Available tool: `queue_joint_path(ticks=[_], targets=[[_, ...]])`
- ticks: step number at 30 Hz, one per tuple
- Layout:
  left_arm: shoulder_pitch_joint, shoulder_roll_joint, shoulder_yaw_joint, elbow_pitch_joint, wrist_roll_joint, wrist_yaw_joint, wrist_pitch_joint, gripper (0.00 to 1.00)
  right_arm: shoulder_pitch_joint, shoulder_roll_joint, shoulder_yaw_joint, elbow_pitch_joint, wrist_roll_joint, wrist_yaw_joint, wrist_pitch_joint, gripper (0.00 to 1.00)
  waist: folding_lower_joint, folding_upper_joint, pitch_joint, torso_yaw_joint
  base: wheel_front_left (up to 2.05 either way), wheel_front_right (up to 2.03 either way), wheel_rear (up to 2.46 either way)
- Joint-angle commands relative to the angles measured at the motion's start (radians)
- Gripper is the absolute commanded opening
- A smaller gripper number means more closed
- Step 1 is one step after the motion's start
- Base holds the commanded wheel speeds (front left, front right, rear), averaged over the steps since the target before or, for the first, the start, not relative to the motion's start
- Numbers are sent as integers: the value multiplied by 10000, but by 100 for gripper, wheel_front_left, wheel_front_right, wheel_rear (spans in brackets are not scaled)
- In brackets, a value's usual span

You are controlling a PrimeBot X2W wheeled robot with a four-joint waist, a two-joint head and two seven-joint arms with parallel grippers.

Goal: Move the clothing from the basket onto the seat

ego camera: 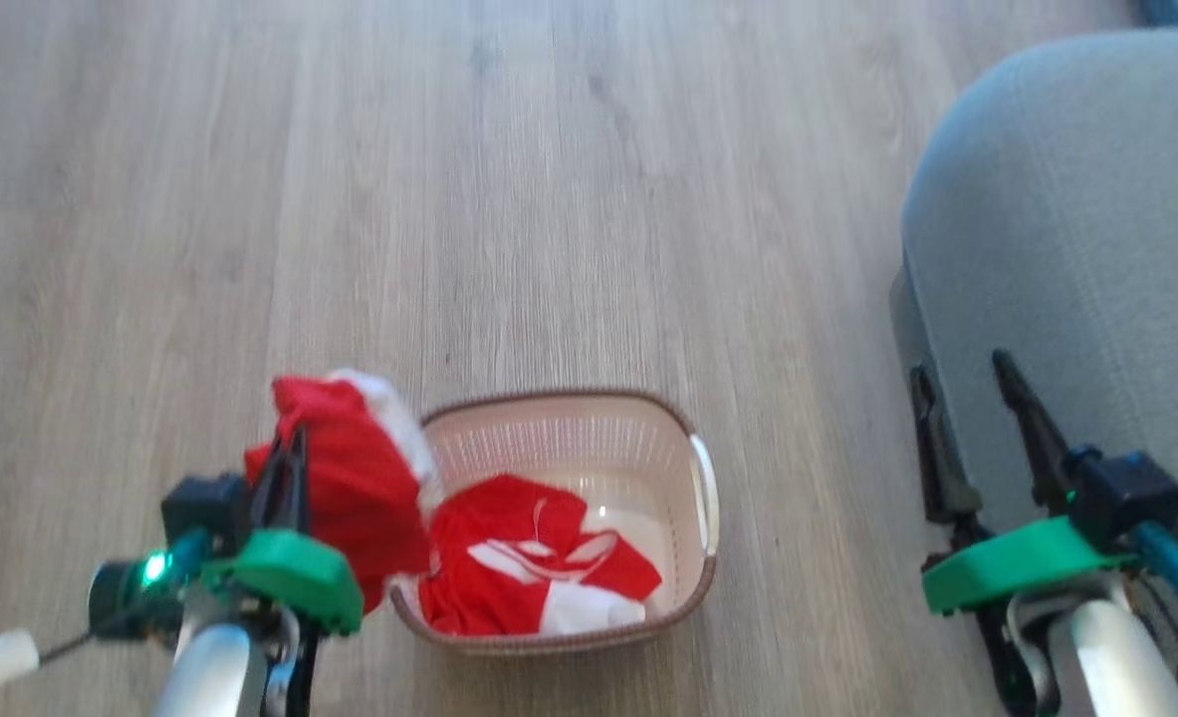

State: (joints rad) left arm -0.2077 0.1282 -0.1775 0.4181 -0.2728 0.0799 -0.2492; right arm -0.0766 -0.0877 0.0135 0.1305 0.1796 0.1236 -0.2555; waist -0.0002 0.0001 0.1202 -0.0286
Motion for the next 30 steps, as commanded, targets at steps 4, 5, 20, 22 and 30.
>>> queue_joint_path(ticks=[4, 5, 20, 22, 30], targets=[[710, 309, 620, -768, 242, 261, -125, 0, 312, -277, 502, -111, -152, 71, -63, 100, 2, -1, -1112, -208, 0, 0, 0], [801, 307, 645, -870, 265, 270, -125, 0, 352, -292, 505, -108, -159, 71, -63, 100, 2, -1, -1154, -204, 0, 0, 0], [951, 229, 807, -1437, 440, 159, -126, 0, 395, -309, 648, -67, -233, 71, -63, 100, 2, -1, -1157, -10, 0, 0, 0], [928, 221, 823, -1421, 447, 129, -126, 0, 375, -317, 658, -68, -240, 71, -63, 100, 2, -1, -1140, -1, 0, 0, 0], [919, 227, 904, -1394, 533, 108, -126, 0, 312, -303, 656, -62, -239, 71, -63, 100, 2, -1, -1083, -10, 0, 0, 0]])
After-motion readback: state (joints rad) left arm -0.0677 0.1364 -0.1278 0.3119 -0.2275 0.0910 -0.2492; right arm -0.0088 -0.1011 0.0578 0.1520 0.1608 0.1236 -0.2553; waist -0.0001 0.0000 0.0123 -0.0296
